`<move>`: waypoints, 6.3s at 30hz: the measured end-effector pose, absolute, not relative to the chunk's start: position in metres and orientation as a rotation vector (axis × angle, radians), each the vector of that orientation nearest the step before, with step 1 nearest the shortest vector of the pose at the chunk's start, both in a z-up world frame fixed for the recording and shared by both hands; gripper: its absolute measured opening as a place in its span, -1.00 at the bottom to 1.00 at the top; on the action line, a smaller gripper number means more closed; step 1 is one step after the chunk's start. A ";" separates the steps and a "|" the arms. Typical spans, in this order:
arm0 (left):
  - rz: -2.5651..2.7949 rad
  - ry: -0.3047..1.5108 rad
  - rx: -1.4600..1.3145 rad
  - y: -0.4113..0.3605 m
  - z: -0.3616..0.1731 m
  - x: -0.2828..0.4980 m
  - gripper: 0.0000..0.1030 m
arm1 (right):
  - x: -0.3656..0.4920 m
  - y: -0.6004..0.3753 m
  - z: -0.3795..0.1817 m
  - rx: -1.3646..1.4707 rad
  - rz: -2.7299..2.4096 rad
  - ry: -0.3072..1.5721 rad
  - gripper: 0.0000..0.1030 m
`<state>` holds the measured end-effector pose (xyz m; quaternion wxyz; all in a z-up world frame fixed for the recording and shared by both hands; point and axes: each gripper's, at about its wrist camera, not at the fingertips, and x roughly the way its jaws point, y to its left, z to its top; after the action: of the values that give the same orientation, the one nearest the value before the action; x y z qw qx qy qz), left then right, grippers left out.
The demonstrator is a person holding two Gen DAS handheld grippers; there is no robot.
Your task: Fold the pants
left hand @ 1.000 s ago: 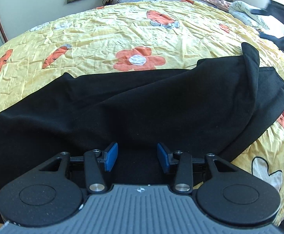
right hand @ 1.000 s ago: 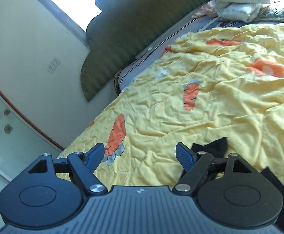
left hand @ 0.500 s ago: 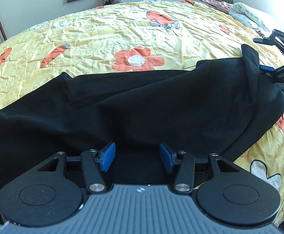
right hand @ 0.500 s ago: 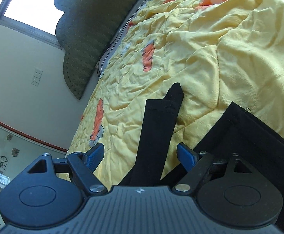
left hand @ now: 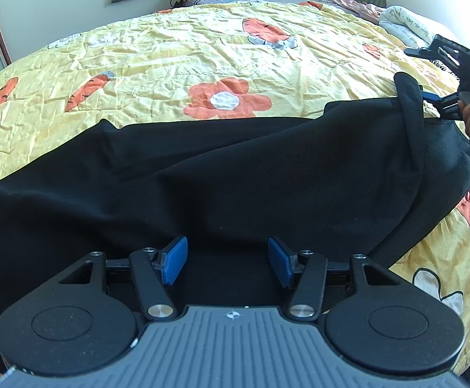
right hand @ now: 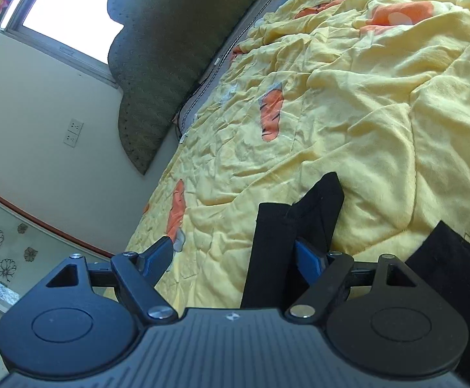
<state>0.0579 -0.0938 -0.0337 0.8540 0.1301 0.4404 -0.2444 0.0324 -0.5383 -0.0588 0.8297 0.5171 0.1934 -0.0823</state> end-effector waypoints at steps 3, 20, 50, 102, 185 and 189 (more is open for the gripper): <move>-0.514 0.927 0.271 -0.094 -0.033 0.058 0.17 | 0.040 -0.541 -0.062 1.099 -0.202 0.426 0.25; -0.625 0.795 0.293 -0.112 -0.011 0.042 0.25 | 0.006 -0.532 -0.037 1.023 -0.310 0.334 -0.87; -0.654 0.415 0.532 -0.199 -0.017 -0.014 -0.78 | -0.048 -0.526 0.042 0.958 -0.217 0.208 -0.86; -0.835 0.590 0.513 -0.183 -0.037 -0.031 -0.22 | -0.137 -0.520 -0.066 0.859 -0.534 0.455 -0.70; 0.271 0.780 -0.324 0.206 -0.011 0.056 -0.78 | 0.130 -0.155 -0.006 0.028 0.440 0.668 -0.71; 0.272 0.757 -0.212 0.189 0.007 0.048 -0.74 | 0.082 -0.160 -0.012 0.000 0.489 0.714 -0.71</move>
<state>0.0475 0.1887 0.0070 0.9148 -0.1027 0.3676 0.1321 0.0819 -0.1600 -0.0117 0.9079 0.0001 0.3457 0.2371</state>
